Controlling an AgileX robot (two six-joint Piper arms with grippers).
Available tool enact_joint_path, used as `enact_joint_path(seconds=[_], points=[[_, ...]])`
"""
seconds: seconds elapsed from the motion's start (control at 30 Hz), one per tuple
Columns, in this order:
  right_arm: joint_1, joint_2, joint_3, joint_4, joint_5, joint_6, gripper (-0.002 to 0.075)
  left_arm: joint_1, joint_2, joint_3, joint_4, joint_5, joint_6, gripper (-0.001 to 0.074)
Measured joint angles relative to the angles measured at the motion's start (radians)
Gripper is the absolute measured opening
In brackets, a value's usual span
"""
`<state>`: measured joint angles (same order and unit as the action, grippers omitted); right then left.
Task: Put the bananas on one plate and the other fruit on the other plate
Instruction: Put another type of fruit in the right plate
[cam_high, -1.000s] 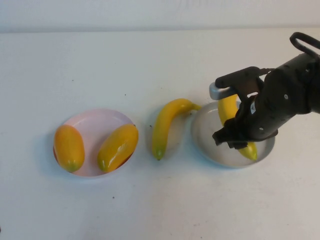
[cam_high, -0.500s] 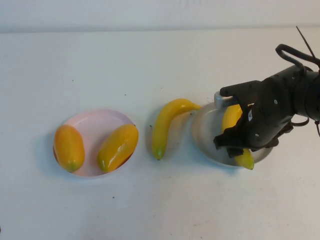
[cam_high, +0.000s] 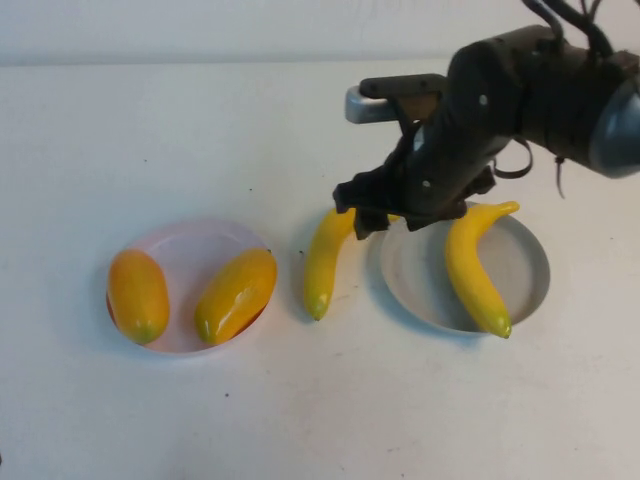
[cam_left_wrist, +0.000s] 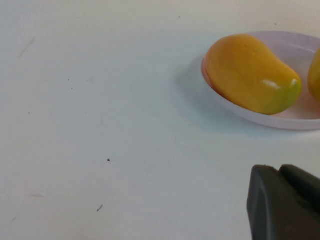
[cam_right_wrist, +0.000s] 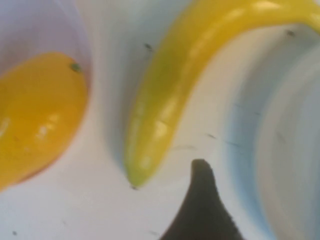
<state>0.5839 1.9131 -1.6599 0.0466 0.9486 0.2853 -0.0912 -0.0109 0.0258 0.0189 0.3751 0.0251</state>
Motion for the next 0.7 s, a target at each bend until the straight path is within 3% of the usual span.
enact_joint_path(seconds=[0.37, 0.7], points=[[0.042, 0.321, -0.385, 0.034, 0.14, 0.0, 0.0475, 0.0, 0.0, 0.0, 0.0, 0.0, 0.0, -0.0001], [0.042, 0.449, -0.509, 0.076, 0.199, 0.0, 0.0489, 0.0, 0.0, 0.0, 0.0, 0.0, 0.0, -0.0001]])
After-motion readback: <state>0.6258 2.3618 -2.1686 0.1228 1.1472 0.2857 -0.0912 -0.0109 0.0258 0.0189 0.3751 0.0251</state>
